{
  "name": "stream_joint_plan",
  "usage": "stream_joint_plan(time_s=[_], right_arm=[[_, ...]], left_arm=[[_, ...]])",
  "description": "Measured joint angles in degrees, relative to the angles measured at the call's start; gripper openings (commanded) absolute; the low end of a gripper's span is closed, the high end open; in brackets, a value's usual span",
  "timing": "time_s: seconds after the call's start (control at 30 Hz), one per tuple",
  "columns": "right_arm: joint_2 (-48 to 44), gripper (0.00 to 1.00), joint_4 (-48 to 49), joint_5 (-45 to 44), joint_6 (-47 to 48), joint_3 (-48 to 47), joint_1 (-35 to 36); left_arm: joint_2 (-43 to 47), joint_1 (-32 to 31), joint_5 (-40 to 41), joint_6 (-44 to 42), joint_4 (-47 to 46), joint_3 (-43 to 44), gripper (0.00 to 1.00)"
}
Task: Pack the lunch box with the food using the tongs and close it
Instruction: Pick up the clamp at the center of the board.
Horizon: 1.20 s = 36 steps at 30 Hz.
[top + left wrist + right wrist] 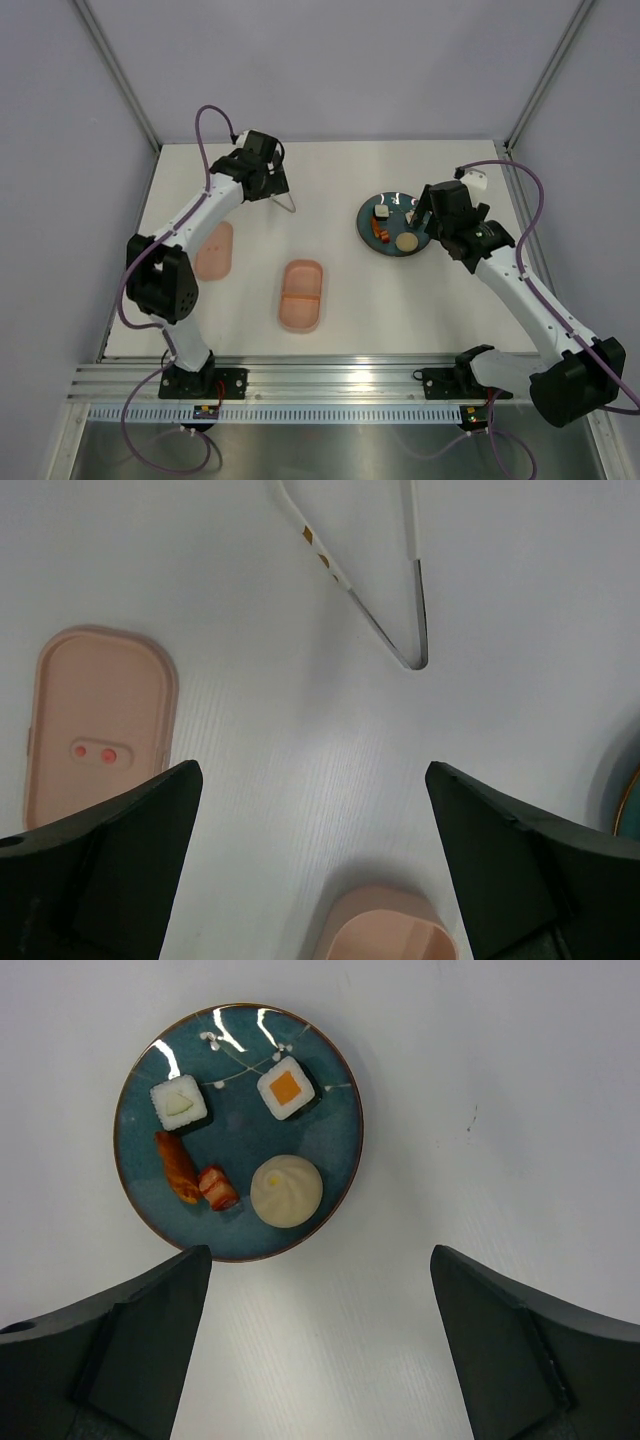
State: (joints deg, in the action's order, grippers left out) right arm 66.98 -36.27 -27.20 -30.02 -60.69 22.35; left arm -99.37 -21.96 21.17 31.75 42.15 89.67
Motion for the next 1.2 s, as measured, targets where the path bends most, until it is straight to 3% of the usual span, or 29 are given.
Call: stream_joint_plan(time_s=[0.5,0.77,1.2], right_arm=[[-0.5,1.00,0.2,1.0,0.7,0.0,0.0],[0.2,1.00,2.4,1.4,1.6,0.0,0.0],[0.5,0.99,4.9,2.9,2.2,0.0,0.0]], left_arm=[[-25.4,-1.9,0.2,6.1,6.6,22.8,0.99],[-34.3,-3.4,3.2,8.7,10.1,32.8,0.99],[-38.8,-2.0,4.8,11.4,12.5,35.7,0.99]])
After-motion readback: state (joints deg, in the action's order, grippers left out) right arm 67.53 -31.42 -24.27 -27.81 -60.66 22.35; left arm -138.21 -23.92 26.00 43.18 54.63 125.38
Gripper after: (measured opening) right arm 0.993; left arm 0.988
